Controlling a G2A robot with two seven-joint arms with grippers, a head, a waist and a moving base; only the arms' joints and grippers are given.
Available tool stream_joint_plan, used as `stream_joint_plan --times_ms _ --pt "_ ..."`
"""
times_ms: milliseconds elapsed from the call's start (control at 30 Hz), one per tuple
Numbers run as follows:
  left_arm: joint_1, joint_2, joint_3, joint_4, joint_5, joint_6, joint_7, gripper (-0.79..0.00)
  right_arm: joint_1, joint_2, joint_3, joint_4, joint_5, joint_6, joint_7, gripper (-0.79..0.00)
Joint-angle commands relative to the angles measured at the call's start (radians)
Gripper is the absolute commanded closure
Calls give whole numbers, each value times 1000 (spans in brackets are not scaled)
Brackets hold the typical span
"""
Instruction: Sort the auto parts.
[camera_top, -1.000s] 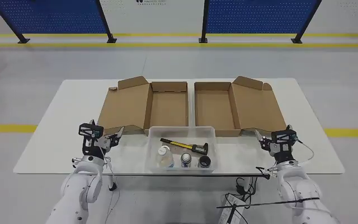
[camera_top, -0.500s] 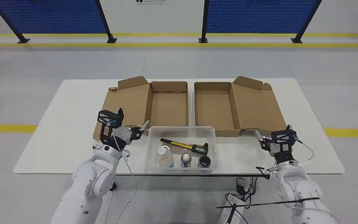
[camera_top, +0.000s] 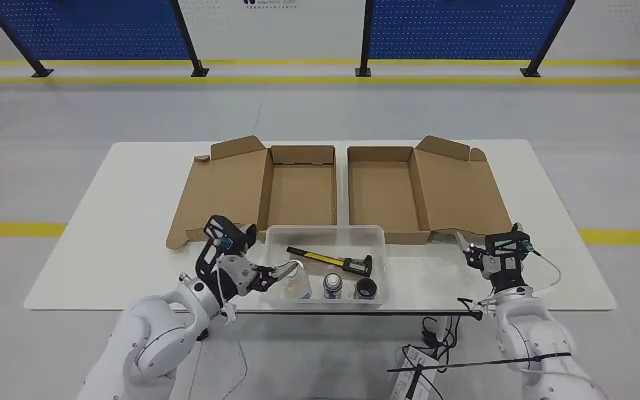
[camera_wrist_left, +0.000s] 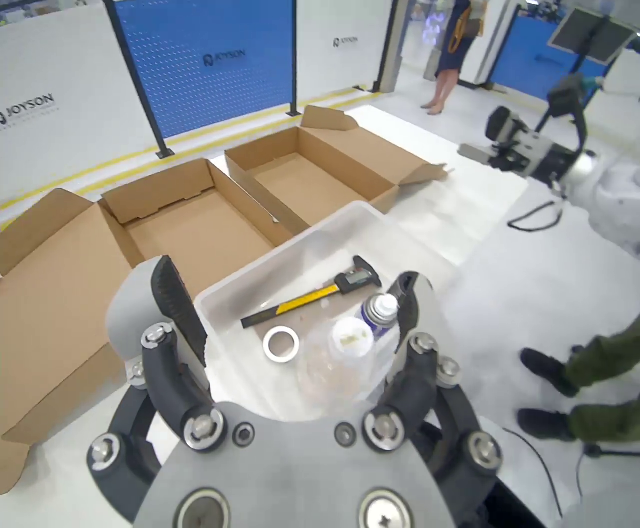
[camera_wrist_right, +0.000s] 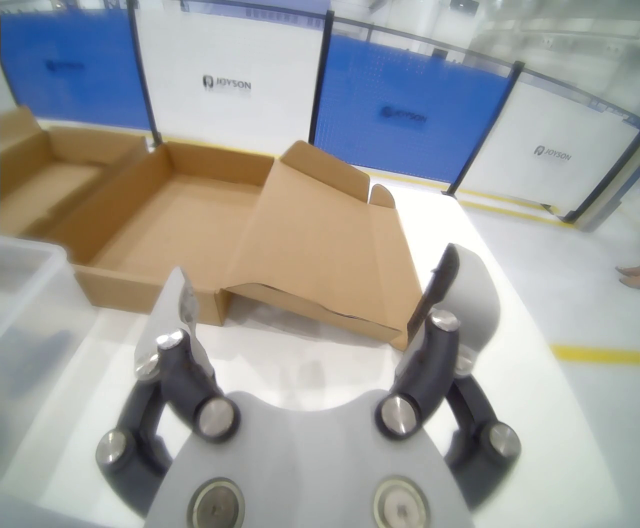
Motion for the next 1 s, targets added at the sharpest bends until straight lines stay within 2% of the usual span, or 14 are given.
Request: stream_joint_plan --times_ms 0,67,300,767,967 --pt "14 7 -6 -12 24 -76 -22 -785 0 0 0 0 0 0 0 -785" --pt "30 11 -10 -8 11 -120 -23 -785 0 0 0 0 0 0 0 -785" --pt "36 19 1 -7 -23 -159 -56 -785 0 0 0 0 0 0 0 -785" --pt "30 20 6 -3 -25 -157 -56 -785 0 0 0 0 0 0 0 -785" --pt "3 21 30 23 60 -122 -27 -785 0 0 0 0 0 0 0 -785"
